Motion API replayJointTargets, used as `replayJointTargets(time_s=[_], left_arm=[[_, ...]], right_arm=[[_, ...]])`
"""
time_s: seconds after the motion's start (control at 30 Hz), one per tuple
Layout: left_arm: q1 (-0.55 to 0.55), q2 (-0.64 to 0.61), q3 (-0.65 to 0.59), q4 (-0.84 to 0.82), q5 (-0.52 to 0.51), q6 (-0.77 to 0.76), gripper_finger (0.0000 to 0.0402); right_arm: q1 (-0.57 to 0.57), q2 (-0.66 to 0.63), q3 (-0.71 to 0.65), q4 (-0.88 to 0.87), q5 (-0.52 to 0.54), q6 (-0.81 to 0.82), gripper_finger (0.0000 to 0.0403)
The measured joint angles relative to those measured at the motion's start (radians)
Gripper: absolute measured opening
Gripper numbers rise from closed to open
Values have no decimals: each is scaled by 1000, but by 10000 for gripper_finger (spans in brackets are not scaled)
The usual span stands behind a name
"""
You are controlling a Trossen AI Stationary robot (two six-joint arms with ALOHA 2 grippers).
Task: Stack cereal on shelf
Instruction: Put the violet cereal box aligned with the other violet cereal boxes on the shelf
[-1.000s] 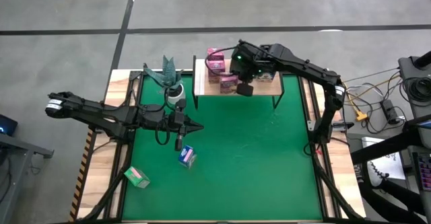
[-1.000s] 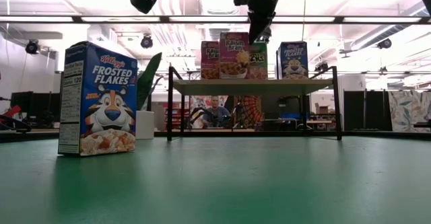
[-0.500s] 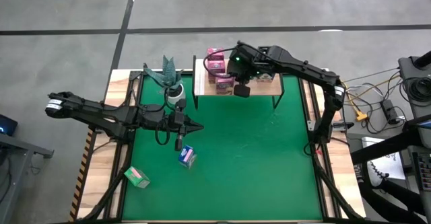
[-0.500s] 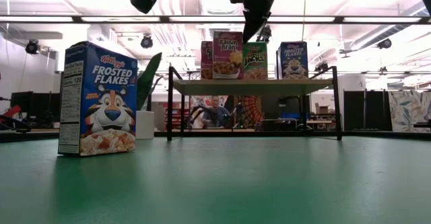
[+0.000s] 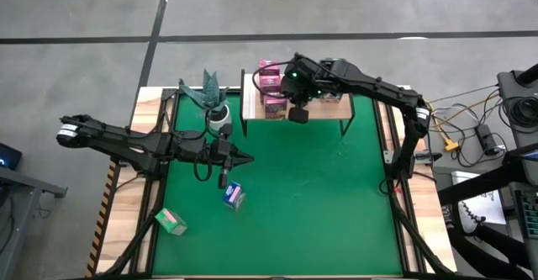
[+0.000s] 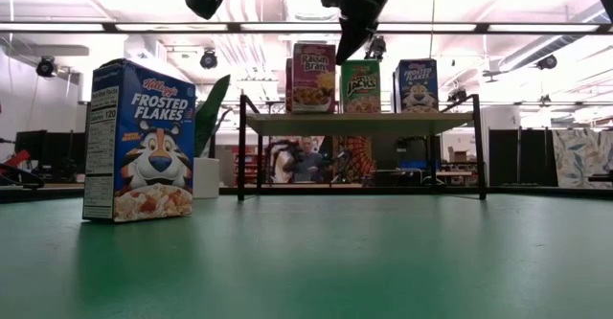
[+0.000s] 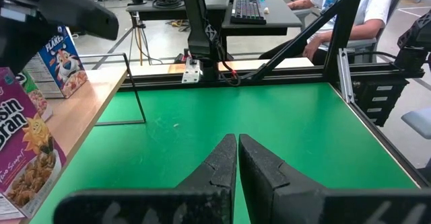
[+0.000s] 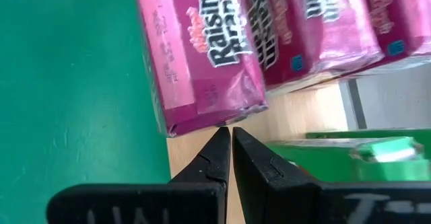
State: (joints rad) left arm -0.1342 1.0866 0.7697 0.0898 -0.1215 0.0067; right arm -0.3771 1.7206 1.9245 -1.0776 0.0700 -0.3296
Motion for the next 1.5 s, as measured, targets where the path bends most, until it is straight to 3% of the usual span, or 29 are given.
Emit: replayJointTargets(time_s=[1.5], left_arm=[[0, 0, 0, 0, 0, 7, 0]], right_arm=[[43, -2, -48, 65, 3, 8, 9]])
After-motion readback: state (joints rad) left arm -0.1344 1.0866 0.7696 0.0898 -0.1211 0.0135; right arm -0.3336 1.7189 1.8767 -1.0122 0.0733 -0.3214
